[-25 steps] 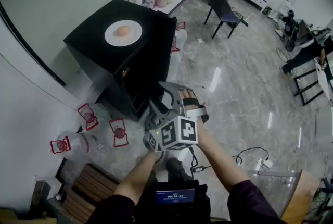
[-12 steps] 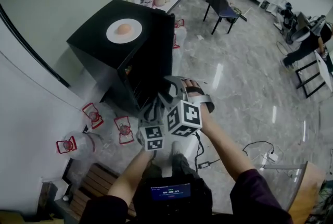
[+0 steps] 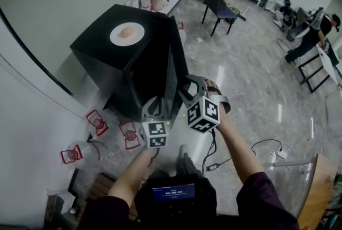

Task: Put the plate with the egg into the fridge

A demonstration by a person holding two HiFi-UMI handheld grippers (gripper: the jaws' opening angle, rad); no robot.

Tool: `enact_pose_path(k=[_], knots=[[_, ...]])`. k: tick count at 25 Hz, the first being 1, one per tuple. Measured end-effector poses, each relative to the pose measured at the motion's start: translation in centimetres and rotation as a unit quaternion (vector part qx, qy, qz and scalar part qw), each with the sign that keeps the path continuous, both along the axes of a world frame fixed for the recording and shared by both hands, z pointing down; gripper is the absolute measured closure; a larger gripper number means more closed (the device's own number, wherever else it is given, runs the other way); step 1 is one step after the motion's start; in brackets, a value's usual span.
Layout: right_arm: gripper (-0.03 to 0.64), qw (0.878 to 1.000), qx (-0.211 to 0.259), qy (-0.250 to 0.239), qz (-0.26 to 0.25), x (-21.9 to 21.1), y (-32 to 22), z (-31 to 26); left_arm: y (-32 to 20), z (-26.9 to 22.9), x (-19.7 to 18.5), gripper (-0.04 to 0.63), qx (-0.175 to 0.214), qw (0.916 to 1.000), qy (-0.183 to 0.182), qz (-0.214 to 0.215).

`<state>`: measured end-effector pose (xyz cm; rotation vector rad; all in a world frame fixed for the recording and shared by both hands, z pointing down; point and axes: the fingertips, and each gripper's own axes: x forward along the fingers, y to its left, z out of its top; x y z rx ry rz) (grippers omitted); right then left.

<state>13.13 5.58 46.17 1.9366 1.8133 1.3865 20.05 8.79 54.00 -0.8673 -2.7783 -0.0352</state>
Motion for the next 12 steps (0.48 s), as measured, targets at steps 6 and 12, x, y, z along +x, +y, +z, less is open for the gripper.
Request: enact_pose_path(k=[6,12], knots=[[0.413,1.000,-0.005,-0.001,0.010,-1.0,-0.9,-0.1,-0.2,-0.7,-0.8,0.560,-0.011,0.9998,0.001,0.016],[0.413,1.000,-0.015,0.012,0.017,-1.1,-1.1,-0.2,-0.5,-0.8,-1.5,0.560,-0.009,0.9996,-0.003,0.028]])
